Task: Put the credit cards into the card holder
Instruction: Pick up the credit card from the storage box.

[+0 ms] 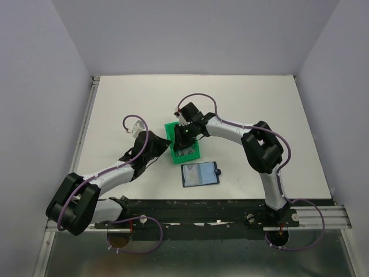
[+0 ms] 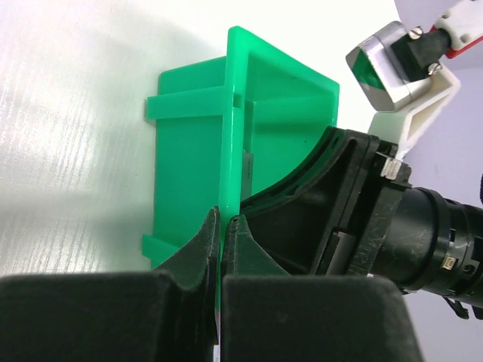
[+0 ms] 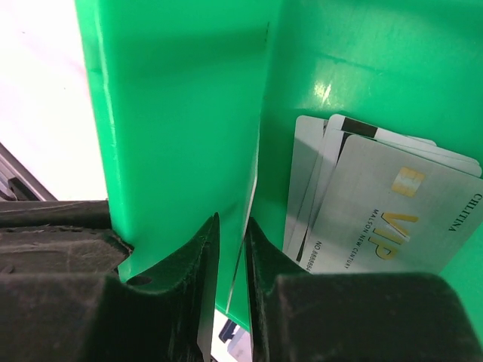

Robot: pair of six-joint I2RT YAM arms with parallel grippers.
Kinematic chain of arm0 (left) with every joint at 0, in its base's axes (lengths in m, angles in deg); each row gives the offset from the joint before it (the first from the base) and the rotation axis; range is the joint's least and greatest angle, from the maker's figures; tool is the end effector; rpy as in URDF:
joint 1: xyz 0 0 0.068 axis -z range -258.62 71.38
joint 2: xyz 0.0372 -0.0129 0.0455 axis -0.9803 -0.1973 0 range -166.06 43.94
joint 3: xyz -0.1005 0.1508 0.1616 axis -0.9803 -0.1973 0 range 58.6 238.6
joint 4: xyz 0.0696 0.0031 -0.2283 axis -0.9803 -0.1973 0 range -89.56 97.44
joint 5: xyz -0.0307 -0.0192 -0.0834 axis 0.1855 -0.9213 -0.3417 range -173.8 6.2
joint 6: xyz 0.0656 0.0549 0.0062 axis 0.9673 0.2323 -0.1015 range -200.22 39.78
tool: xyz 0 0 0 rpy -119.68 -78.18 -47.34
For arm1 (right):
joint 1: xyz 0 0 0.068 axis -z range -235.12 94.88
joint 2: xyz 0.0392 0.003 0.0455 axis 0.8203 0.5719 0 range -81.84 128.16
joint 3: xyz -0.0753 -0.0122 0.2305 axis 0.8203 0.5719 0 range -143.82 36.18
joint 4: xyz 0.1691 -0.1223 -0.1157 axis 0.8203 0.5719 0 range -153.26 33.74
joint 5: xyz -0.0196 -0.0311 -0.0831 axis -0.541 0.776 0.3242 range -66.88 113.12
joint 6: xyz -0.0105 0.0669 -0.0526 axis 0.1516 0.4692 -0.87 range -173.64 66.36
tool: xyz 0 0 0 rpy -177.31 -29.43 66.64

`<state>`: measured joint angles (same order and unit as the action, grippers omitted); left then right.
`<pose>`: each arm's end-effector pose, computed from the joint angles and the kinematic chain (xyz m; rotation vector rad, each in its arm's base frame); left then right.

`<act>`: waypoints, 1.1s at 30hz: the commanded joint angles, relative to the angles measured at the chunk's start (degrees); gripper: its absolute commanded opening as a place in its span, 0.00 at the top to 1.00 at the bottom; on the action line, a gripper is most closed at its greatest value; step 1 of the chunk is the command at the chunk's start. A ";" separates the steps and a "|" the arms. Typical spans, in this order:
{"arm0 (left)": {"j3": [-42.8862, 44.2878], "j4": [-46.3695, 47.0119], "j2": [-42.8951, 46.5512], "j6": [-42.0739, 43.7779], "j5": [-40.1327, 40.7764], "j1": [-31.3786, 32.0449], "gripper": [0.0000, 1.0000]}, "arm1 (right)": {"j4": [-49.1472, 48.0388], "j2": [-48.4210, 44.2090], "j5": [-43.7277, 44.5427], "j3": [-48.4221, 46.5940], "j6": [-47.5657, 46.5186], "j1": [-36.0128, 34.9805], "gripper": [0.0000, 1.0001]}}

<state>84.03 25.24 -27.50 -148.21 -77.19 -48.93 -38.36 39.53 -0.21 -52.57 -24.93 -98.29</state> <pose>0.2420 -0.1278 0.1468 -0.7911 2.0469 -0.9048 0.2976 0.3203 0.1231 -0.5135 2.7239 0.9355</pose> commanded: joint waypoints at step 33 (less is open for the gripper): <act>1.81 -13.93 4.55 9.45 -4.85 -6.75 0.80 | -20.76 -29.86 -15.14 24.93 4.42 10.83 1.00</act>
<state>85.39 20.02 -25.32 -143.73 -80.69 -55.07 -50.82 11.94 -1.50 -31.17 -22.13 -88.46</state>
